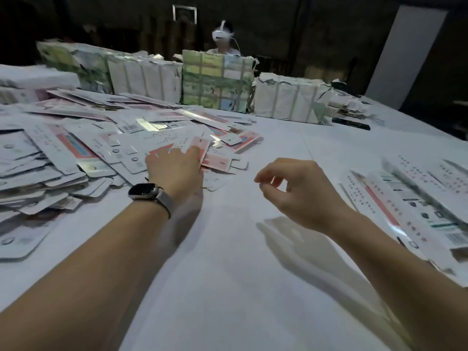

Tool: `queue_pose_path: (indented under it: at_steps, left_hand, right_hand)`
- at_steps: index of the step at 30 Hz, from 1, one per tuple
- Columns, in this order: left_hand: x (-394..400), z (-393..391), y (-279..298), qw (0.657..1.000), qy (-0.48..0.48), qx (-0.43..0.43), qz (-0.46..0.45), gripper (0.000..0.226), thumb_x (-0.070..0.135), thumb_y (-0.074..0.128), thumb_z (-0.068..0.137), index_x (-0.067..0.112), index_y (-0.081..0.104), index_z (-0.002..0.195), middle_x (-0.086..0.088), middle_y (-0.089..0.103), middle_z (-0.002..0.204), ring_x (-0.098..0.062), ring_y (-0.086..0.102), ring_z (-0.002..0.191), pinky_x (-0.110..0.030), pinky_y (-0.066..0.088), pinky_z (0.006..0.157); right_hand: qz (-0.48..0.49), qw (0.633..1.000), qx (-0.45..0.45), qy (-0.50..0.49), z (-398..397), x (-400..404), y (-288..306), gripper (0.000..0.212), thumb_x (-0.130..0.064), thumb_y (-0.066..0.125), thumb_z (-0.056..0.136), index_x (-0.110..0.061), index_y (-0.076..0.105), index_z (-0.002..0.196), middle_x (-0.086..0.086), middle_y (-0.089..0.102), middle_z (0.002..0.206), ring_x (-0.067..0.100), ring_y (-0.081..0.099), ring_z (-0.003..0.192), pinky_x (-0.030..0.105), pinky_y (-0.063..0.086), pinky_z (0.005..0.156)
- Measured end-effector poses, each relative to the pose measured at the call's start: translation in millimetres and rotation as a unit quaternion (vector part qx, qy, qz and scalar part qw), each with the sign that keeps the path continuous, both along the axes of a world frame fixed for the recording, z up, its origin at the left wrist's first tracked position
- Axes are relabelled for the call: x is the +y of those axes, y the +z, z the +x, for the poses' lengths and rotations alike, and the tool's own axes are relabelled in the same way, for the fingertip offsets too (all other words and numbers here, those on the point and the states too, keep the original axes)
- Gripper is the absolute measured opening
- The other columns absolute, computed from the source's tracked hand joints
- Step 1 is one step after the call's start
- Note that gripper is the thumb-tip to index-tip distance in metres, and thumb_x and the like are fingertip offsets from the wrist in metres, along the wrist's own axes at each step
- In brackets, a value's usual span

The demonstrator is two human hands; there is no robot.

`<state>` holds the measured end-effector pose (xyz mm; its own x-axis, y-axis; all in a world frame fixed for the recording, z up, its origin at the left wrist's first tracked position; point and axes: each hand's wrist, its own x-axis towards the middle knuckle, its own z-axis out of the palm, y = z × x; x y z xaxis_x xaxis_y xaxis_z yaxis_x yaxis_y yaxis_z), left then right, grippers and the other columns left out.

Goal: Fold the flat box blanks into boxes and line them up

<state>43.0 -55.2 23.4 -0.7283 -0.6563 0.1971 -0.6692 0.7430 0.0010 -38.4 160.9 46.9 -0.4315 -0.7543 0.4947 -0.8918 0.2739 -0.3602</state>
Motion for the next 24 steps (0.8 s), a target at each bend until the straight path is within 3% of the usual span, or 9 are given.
queue_pose_path:
  at_steps: [3,6,10,12,14,18,20,22,24]
  left_hand:
    - [5,-3,1,0.999,-0.036,0.018,-0.03,0.032,0.026,0.048,0.098,0.017,0.048,0.129,-0.012,0.064,0.117,-0.039,0.056,0.115,-0.041,0.033,0.083]
    - [12,-2,7,0.996,-0.051,0.06,-0.036,0.024,0.025,0.047,0.099,0.016,0.052,0.121,-0.012,0.064,0.112,-0.038,0.058,0.105,-0.041,0.034,0.079]
    - [33,5,18,0.968,-0.128,0.213,-0.015,0.019,0.02,0.045,0.099,0.017,0.049,0.117,-0.005,0.05,0.074,-0.028,0.041,0.061,-0.033,0.025,0.052]
    - [48,8,23,0.93,-0.212,0.294,0.056,0.029,0.015,0.052,0.094,0.021,0.051,0.122,-0.005,0.063,0.078,-0.029,0.05,0.063,-0.04,0.036,0.052]
    - [62,10,26,0.876,-0.258,0.348,0.213,0.034,0.016,0.057,0.086,0.03,0.05,0.115,0.004,0.07,0.081,-0.018,0.064,0.068,-0.042,0.052,0.058]
    - [73,6,22,0.797,-0.219,0.342,0.447,0.023,0.026,0.057,0.088,0.042,0.045,0.098,0.007,0.071,0.077,-0.007,0.07,0.066,-0.038,0.061,0.06]
    - [72,2,19,0.778,-0.216,0.345,0.479,0.024,0.026,0.055,0.092,0.047,0.046,0.1,0.013,0.074,0.08,-0.006,0.071,0.067,-0.036,0.058,0.066]
    - [75,1,17,0.77,-0.236,0.322,0.497,0.026,0.048,0.061,0.085,0.054,0.047,0.105,0.012,0.075,0.094,-0.009,0.073,0.078,-0.037,0.057,0.077]
    - [82,3,16,0.764,-0.255,0.28,0.523,0.048,0.067,0.07,0.073,0.057,0.046,0.113,0.019,0.073,0.094,-0.001,0.071,0.073,-0.027,0.055,0.066]
  right_hand:
    - [-0.023,1.0,0.005,0.001,-3,-1,-2,0.014,-0.011,0.067,0.084,-0.021,0.075,0.088,-0.01,0.069,0.082,0.012,0.064,0.075,0.038,0.052,0.069]
    - [-0.04,0.999,0.006,0.002,-6,-2,-5,0.015,-0.009,0.067,0.083,-0.02,0.075,0.086,-0.009,0.07,0.081,0.012,0.063,0.073,0.031,0.049,0.067]
    - [-0.09,0.996,-0.008,-0.019,-8,-4,-5,0.014,-0.012,0.066,0.082,-0.02,0.075,0.09,-0.011,0.068,0.077,0.008,0.061,0.069,0.019,0.042,0.066]
    - [-0.126,0.991,-0.027,-0.024,-7,-6,-2,0.015,-0.019,0.064,0.083,-0.02,0.074,0.094,-0.012,0.067,0.075,0.007,0.06,0.07,0.012,0.042,0.065]
    - [-0.158,0.986,-0.058,-0.02,-7,-8,1,0.014,-0.021,0.065,0.085,-0.023,0.07,0.098,-0.012,0.067,0.077,0.005,0.061,0.07,0.011,0.045,0.064]
    - [-0.218,0.969,-0.111,-0.023,-13,-8,8,0.024,-0.017,0.069,0.088,-0.024,0.059,0.109,-0.008,0.057,0.072,0.006,0.057,0.065,0.023,0.051,0.061]
    - [-0.252,0.962,-0.09,-0.044,-18,-5,13,0.027,-0.016,0.07,0.086,-0.026,0.057,0.108,-0.009,0.046,0.065,0.006,0.045,0.059,0.026,0.045,0.059]
    - [-0.28,0.956,-0.049,-0.064,-21,-2,16,0.025,-0.018,0.069,0.085,-0.025,0.058,0.106,-0.01,0.039,0.063,0.005,0.038,0.057,0.026,0.04,0.057]
    - [-0.332,0.94,-0.022,-0.07,-21,2,18,0.022,-0.017,0.067,0.087,-0.023,0.057,0.105,-0.009,0.036,0.063,0.005,0.036,0.058,0.026,0.037,0.055]
